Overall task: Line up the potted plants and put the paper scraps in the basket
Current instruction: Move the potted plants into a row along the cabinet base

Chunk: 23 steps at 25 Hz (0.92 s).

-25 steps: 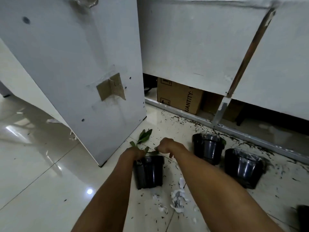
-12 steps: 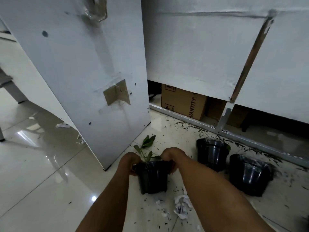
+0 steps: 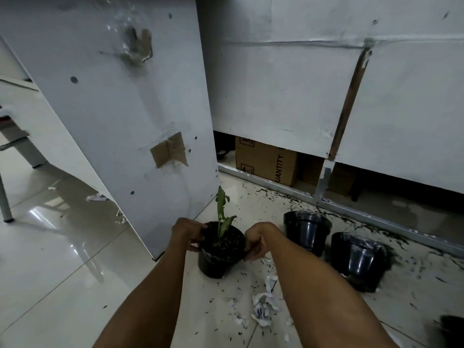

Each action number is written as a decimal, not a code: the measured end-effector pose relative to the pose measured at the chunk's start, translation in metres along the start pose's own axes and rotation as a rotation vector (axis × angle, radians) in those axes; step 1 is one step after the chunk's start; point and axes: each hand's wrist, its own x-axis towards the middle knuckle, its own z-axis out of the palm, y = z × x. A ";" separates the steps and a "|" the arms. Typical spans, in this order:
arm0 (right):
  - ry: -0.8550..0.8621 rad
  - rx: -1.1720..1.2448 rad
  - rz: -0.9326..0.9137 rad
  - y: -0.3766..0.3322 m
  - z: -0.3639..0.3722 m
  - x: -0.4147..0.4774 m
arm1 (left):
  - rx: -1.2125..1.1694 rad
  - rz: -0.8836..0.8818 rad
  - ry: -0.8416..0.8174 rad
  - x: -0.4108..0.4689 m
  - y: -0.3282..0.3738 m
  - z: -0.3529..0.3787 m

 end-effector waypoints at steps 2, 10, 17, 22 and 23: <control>0.067 0.081 -0.070 -0.002 -0.006 0.001 | -0.037 0.074 0.048 -0.002 0.010 0.004; 0.428 0.248 -0.200 0.003 -0.023 0.027 | -0.129 0.167 0.054 0.035 0.019 0.041; 0.639 0.113 -0.239 0.002 -0.032 0.039 | -0.192 0.232 0.083 0.077 0.021 0.083; 0.779 0.214 -0.250 0.001 -0.045 0.057 | -0.274 0.250 0.057 0.108 0.023 0.092; 0.790 0.291 -0.215 -0.002 -0.046 0.059 | -0.293 0.193 0.044 0.109 0.024 0.090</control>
